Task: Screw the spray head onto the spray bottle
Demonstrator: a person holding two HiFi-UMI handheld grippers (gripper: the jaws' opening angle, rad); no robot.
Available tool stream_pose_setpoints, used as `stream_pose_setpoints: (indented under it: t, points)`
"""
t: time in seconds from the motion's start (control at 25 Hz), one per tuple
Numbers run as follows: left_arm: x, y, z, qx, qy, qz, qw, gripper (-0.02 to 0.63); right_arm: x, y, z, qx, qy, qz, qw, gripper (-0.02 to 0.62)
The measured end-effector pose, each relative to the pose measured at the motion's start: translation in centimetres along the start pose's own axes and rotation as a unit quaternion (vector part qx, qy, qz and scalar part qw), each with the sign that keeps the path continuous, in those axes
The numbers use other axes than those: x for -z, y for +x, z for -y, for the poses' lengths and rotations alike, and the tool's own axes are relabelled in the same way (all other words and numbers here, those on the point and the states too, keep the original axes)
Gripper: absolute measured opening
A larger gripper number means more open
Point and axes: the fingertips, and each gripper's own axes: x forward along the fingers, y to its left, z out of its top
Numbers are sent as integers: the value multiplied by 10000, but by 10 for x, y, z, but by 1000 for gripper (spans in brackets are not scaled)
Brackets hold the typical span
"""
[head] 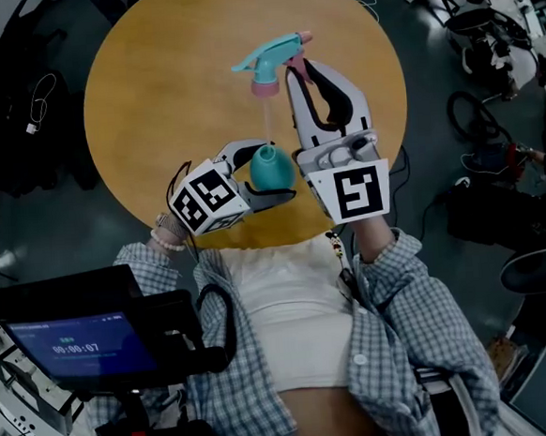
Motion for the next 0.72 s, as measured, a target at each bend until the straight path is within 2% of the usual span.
stream_pose_setpoints:
  t: [0.44, 0.72]
  points:
    - [-22, -16, -18, -42, -187, 235, 9995, 419, 34, -37, -40, -342, -882, -483, 9943, 38]
    - [-17, -13, -15, -9, -111, 74, 9999, 419, 41, -42, -44, -370, -1180, -592, 9906, 38]
